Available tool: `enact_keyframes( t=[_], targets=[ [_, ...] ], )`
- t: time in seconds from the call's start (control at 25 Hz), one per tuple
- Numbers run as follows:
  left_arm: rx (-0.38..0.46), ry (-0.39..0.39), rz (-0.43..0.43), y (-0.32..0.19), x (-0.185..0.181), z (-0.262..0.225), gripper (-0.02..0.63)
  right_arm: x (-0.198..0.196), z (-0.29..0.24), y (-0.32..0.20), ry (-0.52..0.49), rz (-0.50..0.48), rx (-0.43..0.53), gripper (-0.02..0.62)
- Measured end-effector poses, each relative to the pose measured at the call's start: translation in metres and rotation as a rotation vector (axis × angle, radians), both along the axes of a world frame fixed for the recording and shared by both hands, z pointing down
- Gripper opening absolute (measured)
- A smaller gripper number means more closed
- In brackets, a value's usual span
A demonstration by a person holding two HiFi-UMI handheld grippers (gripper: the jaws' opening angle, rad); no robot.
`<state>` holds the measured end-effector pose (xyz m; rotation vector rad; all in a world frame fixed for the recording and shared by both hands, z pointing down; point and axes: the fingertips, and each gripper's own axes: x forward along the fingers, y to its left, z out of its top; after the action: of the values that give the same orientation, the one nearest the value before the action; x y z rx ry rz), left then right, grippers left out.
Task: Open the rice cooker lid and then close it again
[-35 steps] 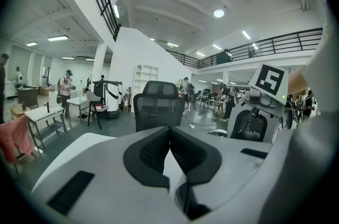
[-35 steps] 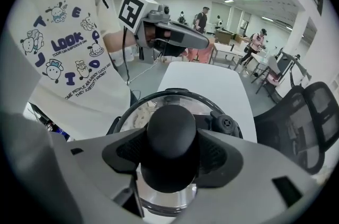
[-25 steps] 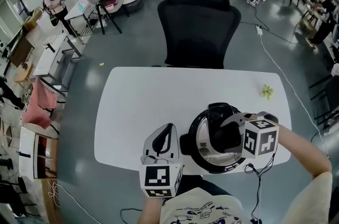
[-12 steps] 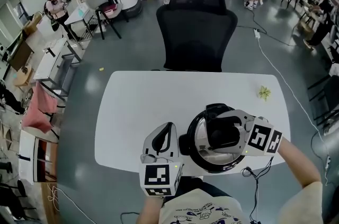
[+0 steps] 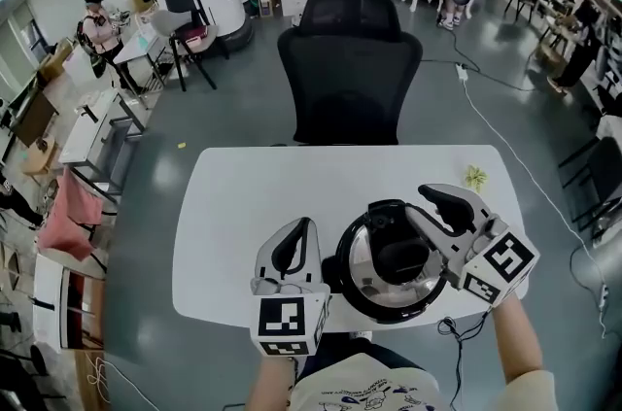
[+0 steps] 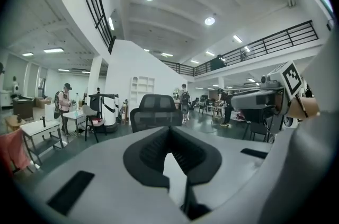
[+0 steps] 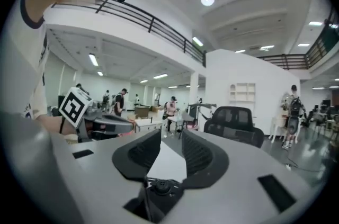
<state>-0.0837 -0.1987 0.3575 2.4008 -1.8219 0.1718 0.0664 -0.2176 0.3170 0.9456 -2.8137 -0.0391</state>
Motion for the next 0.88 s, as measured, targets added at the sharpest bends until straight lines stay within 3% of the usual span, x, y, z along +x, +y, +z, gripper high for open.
enact_keyframes(
  t=[0.16, 0.4, 0.88],
  targets=[
    [0.03, -0.008, 0.0, -0.006, 0.002, -0.014, 0.014, 0.025, -0.017, -0.009, -0.09, 0.162, 0.05, 0.073],
    [0.076, 0.0, -0.01, -0.008, 0.0, -0.036, 0.014, 0.05, -0.029, -0.003, -0.182, 0.322, 0.086, 0.044],
    [0.105, 0.032, -0.022, -0.009, 0.004, -0.053, 0.014, 0.068, -0.039, 0.006, -0.218, 0.463, 0.13, 0.015]
  ],
)
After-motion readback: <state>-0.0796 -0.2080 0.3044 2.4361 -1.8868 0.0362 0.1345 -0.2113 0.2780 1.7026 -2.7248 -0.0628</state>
